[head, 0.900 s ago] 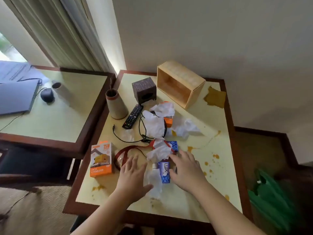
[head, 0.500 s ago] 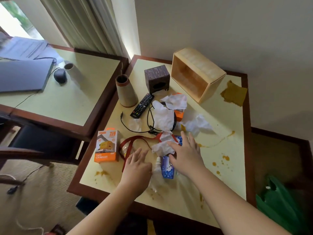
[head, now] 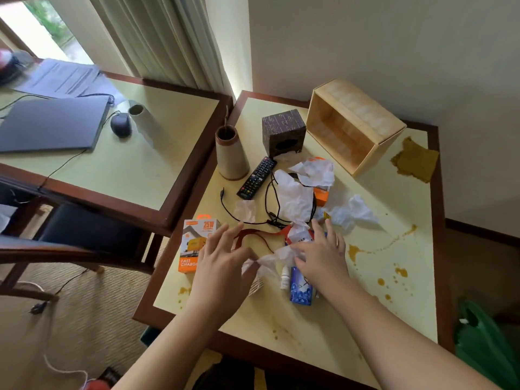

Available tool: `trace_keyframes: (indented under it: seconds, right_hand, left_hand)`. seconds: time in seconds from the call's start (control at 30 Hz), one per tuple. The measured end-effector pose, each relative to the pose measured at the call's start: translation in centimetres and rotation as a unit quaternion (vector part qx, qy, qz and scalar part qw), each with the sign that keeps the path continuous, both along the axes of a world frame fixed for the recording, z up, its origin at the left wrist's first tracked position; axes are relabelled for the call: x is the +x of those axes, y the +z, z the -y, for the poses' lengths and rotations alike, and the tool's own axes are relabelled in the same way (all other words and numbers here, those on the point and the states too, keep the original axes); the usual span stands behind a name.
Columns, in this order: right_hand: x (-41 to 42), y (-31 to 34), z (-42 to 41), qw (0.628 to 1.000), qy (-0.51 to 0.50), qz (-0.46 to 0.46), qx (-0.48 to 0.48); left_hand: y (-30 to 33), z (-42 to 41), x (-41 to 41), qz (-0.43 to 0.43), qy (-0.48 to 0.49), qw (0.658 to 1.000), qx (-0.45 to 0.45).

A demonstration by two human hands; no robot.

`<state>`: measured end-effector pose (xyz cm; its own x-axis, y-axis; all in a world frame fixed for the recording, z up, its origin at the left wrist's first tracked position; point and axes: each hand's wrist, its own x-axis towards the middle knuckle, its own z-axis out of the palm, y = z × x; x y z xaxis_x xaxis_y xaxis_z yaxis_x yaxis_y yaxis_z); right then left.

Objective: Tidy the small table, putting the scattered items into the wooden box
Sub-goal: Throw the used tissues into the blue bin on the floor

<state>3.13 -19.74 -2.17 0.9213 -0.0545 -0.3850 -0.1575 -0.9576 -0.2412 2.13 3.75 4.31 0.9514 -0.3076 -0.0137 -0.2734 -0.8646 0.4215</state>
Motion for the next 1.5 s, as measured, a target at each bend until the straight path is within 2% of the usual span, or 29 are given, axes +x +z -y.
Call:
trace_keyframes:
  seconds: [0.13,0.43,0.63,0.77,0.93,1.07,1.17,1.27,1.37,1.5]
  right_hand:
    - [-0.1,0.2,-0.1,1.0,-0.027,0.007,-0.005]
    - [-2.4,2.4,0.2,0.993,-0.096,0.037,0.051]
    - [-4.5,3.3,0.3,0.988,-0.121,0.068,0.065]
    - [-5.0,3.1,0.2,0.988,-0.125,0.066,0.067]
    - [-4.6,3.4,0.1,0.989,-0.119,0.054,0.074]
    - [-3.0,3.6,-0.2,0.988,-0.102,0.066,0.092]
    - [-1.2,3.9,-0.2,0.988,-0.088,0.074,0.1]
    - [1.0,4.0,0.0,0.987,-0.075,0.094,0.103]
    - [3.4,3.8,0.2,0.988,-0.07,0.089,0.107]
    - [6.3,2.5,0.5,0.998,-0.022,0.043,0.044]
  left_hand:
    - [-0.2,0.4,3.4,-0.012,0.0,1.0,0.0]
    - [-3.0,1.6,11.9,-0.113,-0.02,0.991,0.07]
    - [-6.2,2.6,14.8,-0.198,0.038,0.975,0.092]
    - [-6.4,3.7,14.8,-0.213,0.054,0.969,0.114]
    - [-7.0,4.1,14.7,-0.171,0.043,0.969,0.171]
    - [-7.6,3.5,14.8,-0.156,0.045,0.973,0.164]
    - [-7.0,2.7,14.1,-0.128,0.055,0.984,0.113]
    - [-4.5,1.9,11.8,-0.021,0.055,0.998,0.016]
    - [-1.3,0.9,8.4,0.078,0.066,0.994,-0.043]
    - [1.7,-0.3,3.2,0.105,0.069,0.989,-0.079]
